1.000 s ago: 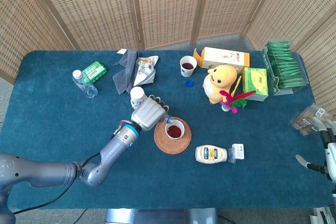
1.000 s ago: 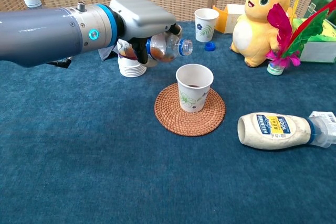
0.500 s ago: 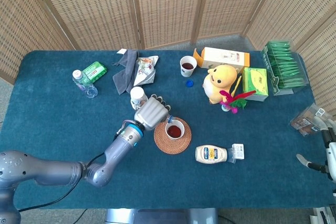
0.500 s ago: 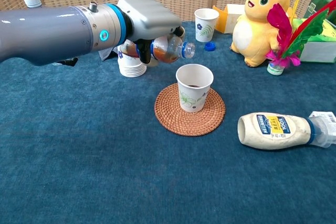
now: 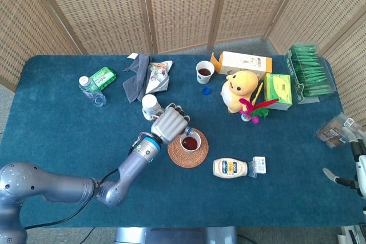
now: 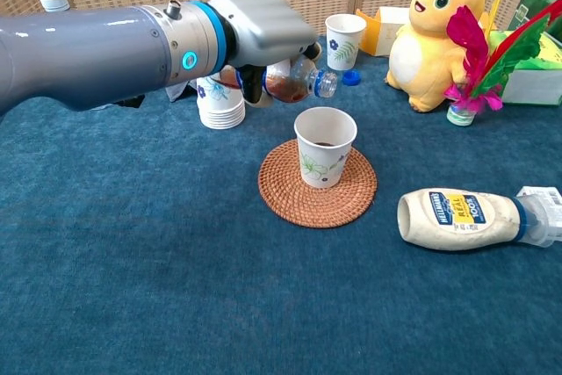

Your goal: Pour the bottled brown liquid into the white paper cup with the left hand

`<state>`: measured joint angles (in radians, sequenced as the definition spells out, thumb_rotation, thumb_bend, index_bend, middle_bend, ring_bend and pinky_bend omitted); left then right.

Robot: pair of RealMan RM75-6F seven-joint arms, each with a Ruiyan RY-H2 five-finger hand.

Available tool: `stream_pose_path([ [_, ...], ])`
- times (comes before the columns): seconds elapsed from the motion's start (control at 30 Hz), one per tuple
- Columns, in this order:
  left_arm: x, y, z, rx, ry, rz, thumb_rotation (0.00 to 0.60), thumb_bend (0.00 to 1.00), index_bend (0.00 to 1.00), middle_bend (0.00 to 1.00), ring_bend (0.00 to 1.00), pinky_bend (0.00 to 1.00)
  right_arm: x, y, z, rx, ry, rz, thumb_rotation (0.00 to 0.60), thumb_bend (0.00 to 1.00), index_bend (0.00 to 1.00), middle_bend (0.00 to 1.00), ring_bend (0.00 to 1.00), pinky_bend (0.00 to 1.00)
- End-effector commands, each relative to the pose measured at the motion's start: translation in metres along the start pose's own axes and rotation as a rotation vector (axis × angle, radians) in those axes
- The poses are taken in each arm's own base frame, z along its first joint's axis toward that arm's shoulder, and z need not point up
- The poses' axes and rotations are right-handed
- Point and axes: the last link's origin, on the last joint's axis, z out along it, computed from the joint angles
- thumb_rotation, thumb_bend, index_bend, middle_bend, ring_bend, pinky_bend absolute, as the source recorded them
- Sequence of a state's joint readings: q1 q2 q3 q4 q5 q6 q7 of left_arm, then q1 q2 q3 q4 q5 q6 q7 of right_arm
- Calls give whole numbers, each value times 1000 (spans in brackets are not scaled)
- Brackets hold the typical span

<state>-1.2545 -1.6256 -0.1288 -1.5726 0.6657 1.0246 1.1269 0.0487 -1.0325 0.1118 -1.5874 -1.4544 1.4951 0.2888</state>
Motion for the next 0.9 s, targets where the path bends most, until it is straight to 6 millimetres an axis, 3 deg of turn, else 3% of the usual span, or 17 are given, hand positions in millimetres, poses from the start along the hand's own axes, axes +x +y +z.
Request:
stream_pose_path([
  [0.03, 3, 2, 1, 5, -1, 29, 600, 540, 521, 427, 292, 403, 0, 1, 0, -2, 0, 2, 600, 0, 0, 0, 0, 0],
  [0.9, 9, 18, 3, 26, 18, 229, 600, 541, 535, 444, 292, 403, 0, 1, 0, -15, 0, 6, 600, 0, 0, 0, 0, 0],
])
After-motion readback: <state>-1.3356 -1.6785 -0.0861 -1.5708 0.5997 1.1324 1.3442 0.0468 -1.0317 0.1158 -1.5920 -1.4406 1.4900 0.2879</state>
